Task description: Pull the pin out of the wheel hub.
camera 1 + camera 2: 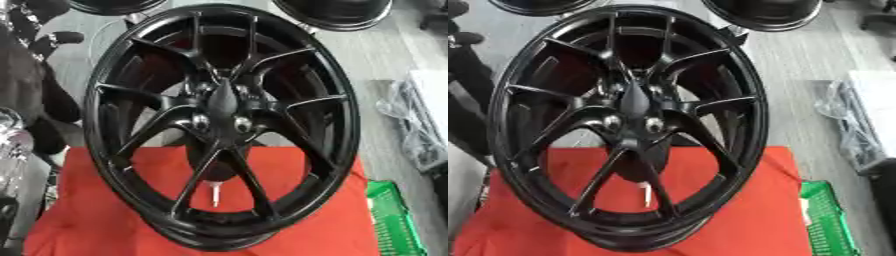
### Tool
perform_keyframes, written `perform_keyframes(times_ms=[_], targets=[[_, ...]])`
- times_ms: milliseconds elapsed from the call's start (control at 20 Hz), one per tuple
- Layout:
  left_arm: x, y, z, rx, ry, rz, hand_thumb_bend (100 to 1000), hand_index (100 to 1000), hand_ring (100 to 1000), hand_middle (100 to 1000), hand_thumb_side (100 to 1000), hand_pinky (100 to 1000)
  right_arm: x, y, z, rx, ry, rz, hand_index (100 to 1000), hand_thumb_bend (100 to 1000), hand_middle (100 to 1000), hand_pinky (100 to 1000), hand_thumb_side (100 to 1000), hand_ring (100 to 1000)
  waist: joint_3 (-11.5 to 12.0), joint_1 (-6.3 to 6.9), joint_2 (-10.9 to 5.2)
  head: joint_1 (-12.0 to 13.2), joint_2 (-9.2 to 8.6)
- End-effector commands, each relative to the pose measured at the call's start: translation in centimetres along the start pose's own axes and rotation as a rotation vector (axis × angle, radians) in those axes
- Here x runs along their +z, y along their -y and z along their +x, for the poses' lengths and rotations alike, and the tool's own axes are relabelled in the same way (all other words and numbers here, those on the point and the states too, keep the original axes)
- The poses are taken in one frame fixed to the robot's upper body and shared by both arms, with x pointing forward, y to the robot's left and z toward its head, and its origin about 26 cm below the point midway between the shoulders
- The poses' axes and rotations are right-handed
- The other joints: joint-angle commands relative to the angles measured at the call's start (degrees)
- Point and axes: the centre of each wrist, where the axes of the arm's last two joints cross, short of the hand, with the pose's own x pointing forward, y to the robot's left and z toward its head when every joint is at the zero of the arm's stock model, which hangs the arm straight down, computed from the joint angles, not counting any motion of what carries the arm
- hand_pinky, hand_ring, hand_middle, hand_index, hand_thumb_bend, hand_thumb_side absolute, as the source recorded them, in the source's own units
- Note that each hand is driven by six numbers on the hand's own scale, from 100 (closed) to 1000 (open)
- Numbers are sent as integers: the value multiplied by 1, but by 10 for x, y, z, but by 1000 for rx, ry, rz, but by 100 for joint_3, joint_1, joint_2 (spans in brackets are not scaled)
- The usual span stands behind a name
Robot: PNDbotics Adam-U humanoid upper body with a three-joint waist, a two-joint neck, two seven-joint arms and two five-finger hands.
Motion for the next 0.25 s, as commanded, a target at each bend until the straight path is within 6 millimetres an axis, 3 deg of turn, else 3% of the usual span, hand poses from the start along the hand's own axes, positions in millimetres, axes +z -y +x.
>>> perform_keyframes(times_ms=[50, 250], targets=[[-2, -1, 9, -11, 29, -14, 100, 673, 802, 600, 700, 616, -9, -1, 26, -110, 71, -17, 851, 100, 722, 751, 638, 785, 4, 6, -81, -31, 18], [-2, 1, 9, -5, 29, -20, 100, 673, 802, 600, 699, 616, -2, -22, 55, -318, 126, 48, 808, 100, 672, 720, 648, 742, 39, 14, -89, -70, -13]])
